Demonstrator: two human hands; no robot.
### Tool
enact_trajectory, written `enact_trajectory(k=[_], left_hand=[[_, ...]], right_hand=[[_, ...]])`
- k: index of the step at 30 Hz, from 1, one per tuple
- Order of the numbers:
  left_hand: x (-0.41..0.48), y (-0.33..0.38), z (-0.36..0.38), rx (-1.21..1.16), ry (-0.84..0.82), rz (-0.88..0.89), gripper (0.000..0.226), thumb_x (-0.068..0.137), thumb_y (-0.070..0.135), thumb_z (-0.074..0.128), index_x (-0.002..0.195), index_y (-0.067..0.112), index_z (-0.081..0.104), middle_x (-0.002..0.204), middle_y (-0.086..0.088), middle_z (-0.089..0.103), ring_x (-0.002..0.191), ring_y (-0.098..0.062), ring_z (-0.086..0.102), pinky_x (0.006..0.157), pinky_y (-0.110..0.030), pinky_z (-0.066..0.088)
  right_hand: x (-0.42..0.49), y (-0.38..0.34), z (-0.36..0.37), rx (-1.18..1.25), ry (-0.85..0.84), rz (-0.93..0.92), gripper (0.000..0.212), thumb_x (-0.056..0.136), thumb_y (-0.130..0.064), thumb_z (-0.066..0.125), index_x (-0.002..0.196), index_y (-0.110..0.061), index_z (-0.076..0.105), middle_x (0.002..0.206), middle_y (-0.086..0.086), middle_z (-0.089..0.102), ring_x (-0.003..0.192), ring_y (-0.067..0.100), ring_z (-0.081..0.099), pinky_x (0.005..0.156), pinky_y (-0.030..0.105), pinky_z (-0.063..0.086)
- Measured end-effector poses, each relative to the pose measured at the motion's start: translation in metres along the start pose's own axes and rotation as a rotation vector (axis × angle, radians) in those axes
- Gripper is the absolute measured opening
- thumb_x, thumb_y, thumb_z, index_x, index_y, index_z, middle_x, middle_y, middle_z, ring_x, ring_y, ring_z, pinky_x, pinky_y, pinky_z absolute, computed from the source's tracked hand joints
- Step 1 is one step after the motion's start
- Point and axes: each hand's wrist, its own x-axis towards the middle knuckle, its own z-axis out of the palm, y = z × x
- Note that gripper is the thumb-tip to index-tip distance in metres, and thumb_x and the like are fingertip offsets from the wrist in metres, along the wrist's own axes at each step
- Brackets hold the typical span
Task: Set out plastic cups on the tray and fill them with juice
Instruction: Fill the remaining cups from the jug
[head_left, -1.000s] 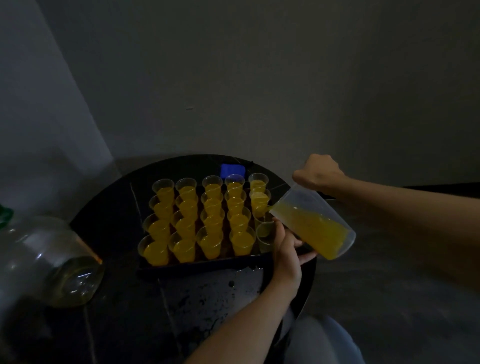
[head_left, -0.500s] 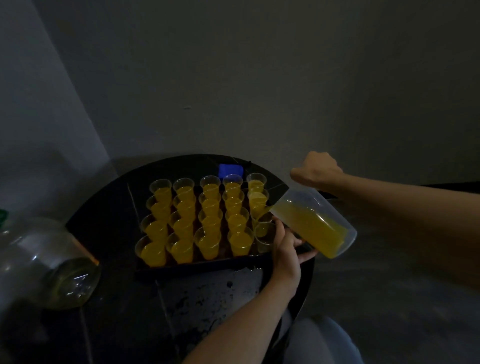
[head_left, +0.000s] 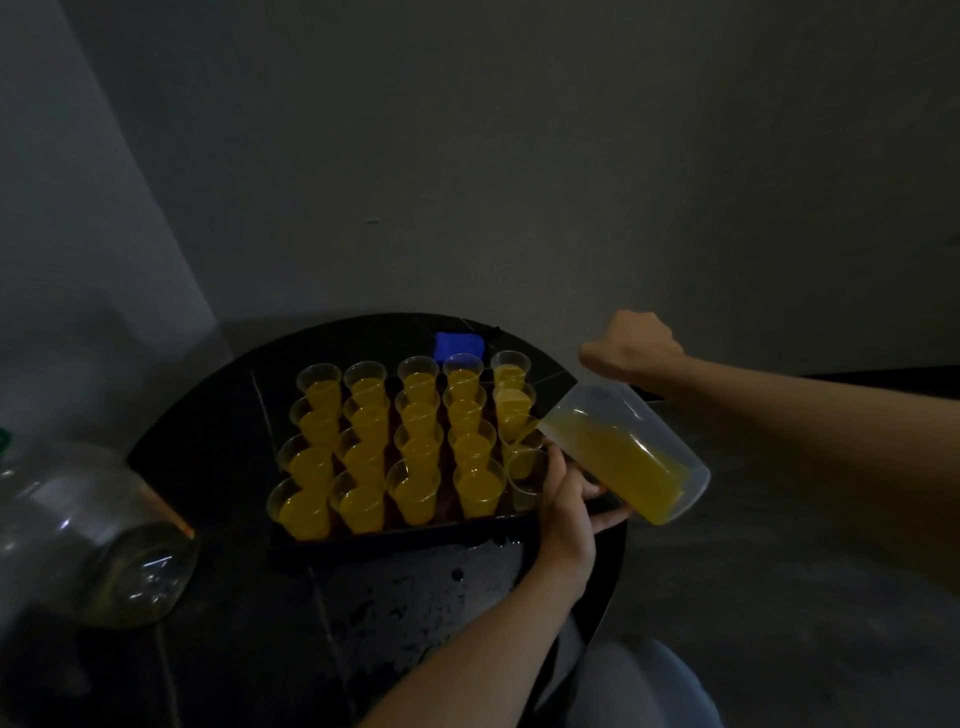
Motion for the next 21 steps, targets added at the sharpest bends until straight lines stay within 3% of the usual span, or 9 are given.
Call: enact_trajectory(k=[10,17,21], left_hand=[[0.0035,0.0001,0.0009,-0.006,0.009,-0.008,0.067,0.097,0.002,0.037,0.154,0.036,0.033,0.136,-0.014,0.053,0.121,-0.032,0.057,0.082,-0.046,0.062],[0.0038,-0.0024,-0.0008,0.018,0.009,-0.013,0.062,0.100,0.006,0.037,0.153,0.037,0.034,0.136,-0.013,0.053,0.120,-0.030,0.057,0.089,-0.052,0.059],[0.0037,0.0001,-0.0018,0.012,0.004,-0.013,0.063,0.100,0.006,0.038,0.154,0.038,0.032,0.138,-0.010,0.052,0.122,-0.030,0.057,0.084,-0.047,0.061]], right_hand=[[0.0023,0.0012,-0.0003,-0.001,0.012,-0.008,0.029,0.090,-0.031,0.061,0.072,-0.011,0.053,0.071,0.007,0.052,0.058,0.017,0.047,0.048,0.026,0.037],[0.0044,0.0044,0.0033,0.029,-0.010,0.012,0.030,0.090,-0.033,0.063,0.074,-0.010,0.054,0.073,0.007,0.054,0.060,0.017,0.050,0.049,0.026,0.039],[0.0045,0.0028,0.0037,0.026,0.001,0.025,0.030,0.091,-0.033,0.063,0.074,-0.009,0.055,0.071,0.007,0.053,0.058,0.016,0.049,0.048,0.024,0.038]])
